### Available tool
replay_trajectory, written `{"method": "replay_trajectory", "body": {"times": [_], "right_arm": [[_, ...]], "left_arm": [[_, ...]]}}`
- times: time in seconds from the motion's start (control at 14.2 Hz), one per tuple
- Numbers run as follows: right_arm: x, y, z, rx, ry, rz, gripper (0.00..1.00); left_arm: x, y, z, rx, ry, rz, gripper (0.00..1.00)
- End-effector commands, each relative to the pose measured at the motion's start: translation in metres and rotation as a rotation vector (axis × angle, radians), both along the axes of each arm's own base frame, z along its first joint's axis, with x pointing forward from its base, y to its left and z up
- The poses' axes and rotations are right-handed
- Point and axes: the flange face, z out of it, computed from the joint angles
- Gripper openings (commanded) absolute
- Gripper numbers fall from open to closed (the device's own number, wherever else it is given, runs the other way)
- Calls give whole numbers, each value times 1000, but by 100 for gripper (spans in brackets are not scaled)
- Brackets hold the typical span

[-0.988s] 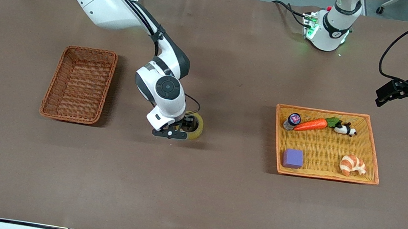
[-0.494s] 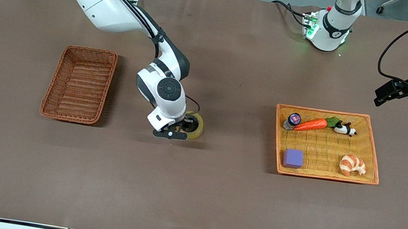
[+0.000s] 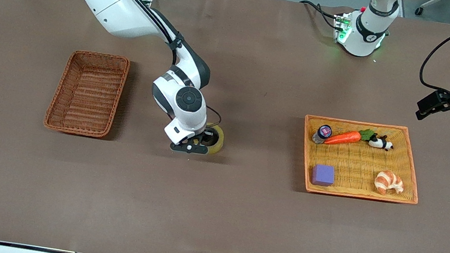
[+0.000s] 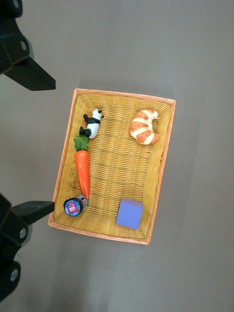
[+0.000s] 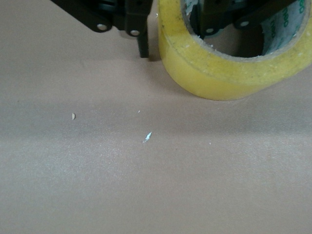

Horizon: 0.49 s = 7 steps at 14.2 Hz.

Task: Move tape to another basket
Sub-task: 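Lower the right gripper and grasp the tape roll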

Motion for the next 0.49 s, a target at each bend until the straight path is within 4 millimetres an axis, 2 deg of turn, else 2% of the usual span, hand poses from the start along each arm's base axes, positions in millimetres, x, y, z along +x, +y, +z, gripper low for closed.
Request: {"method": "replay_trajectory", "body": {"times": [0.0,0.14,0.21,0.42], "right_arm": [[7,-5,6,-25,-18,-42,0],[15,-12,21,-34,-12,-72,0],[20,-17,44,-31,-16,-83,0],[33,-59,127,-27,36,-154,0]], "left_arm": [[4,7,6,-4,5,1,100],[3,5,10,-3,-3,-3,100],[1,5,8,-2,19,3,100],[4,5,9,-6,23,7,100]]}}
